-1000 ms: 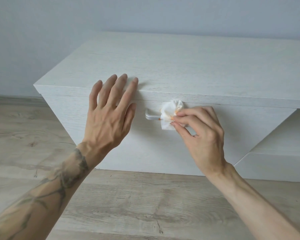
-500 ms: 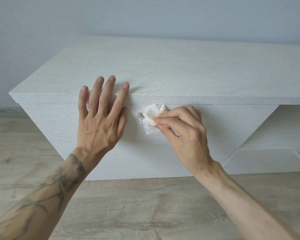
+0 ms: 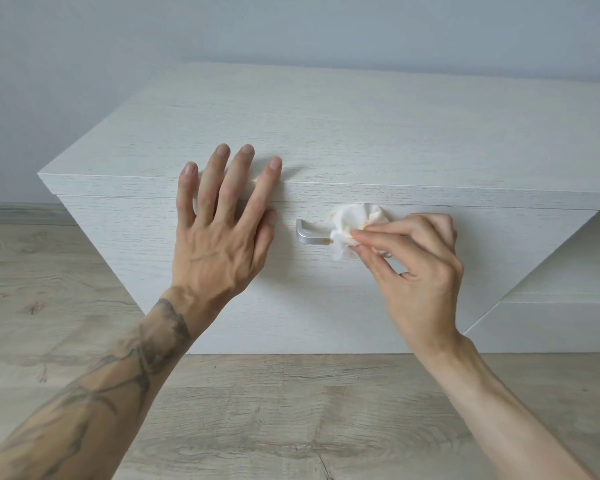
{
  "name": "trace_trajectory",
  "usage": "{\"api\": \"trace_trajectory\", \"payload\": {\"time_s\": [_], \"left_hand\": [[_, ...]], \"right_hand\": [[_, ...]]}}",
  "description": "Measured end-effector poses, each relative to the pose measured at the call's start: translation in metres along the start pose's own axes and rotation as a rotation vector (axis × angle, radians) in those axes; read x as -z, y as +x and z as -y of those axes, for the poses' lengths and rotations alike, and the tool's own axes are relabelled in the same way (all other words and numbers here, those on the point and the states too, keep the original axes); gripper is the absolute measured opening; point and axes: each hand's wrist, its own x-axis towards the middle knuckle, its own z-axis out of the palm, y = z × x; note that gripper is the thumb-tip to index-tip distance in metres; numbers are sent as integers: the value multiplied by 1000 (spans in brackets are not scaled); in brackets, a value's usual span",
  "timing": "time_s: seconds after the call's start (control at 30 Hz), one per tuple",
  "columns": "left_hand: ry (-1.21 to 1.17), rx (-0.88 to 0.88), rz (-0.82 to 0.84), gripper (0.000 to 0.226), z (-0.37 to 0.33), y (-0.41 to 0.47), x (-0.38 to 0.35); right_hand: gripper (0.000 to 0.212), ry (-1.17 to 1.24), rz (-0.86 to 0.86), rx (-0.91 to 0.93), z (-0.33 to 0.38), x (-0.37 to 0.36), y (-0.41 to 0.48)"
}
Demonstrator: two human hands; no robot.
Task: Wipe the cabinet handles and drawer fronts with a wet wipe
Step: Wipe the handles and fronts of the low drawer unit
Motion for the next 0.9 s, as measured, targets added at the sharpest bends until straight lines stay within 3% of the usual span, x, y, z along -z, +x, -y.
{"api": "trace_trajectory", "payload": {"time_s": [0.2,0.33,0.53,0.9], "left_hand": [[7,0,-7,63,0,0,-1],[15,16,-1,60,-1,0,0],[12,12,-8,62,0,-1,-1],[27,12,-33,61,-1,-1,-4]], "right_hand": [[10,-2,65,61,4,-1,10],[7,25,-24,-39,10,11,6],[8,24,61,50,24,-7,10],[5,-30,22,163,22,-20,10]]}}
